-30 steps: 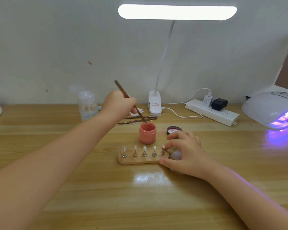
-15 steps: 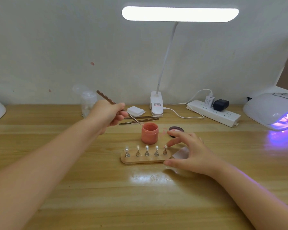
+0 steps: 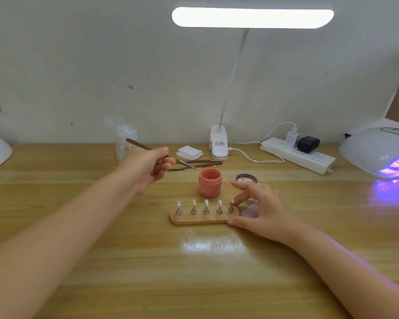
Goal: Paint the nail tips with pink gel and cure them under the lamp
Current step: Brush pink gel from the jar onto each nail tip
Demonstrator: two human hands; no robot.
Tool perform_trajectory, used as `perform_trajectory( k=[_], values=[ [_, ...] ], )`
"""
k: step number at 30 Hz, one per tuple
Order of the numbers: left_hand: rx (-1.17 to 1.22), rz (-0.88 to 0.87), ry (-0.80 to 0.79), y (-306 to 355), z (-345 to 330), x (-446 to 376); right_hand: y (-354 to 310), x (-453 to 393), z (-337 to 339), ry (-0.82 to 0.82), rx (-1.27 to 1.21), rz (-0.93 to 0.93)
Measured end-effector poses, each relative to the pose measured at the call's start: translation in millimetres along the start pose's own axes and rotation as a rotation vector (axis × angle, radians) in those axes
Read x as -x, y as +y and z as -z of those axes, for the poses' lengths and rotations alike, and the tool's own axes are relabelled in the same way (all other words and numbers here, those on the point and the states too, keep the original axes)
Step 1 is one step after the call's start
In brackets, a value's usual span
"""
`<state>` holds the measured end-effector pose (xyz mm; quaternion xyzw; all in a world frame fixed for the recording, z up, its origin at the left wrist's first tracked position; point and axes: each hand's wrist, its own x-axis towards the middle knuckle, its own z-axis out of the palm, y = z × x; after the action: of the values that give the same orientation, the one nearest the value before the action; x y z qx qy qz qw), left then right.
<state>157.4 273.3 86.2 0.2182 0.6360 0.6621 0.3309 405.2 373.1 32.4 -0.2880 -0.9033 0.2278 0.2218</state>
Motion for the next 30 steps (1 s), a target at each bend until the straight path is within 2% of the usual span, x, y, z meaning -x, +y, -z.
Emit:
perform_trajectory(
  k=[7, 12, 19, 24, 26, 30],
  values=[
    [0.116, 0.08, -0.11, -4, -14, 8, -5, 2, 2, -0.009, -0.011, 0.007],
    [0.133, 0.093, -0.019, -10, 4, 10, -5, 2, 3, 0.018, -0.054, 0.007],
    [0.2, -0.012, 0.063, -20, 40, 39, -5, 2, 6, 0.029, 0.021, 0.072],
    [0.327, -0.066, 0.035, -40, 41, 58, -36, 4, 18, 0.345, -0.072, 0.163],
    [0.365, -0.071, 0.026, -45, 39, 62, -58, 5, 19, 0.32, -0.068, 0.149],
    [0.382, -0.136, 0.053, -47, 40, 66, -91, 8, 3, 0.158, 0.129, 0.099]
  ],
)
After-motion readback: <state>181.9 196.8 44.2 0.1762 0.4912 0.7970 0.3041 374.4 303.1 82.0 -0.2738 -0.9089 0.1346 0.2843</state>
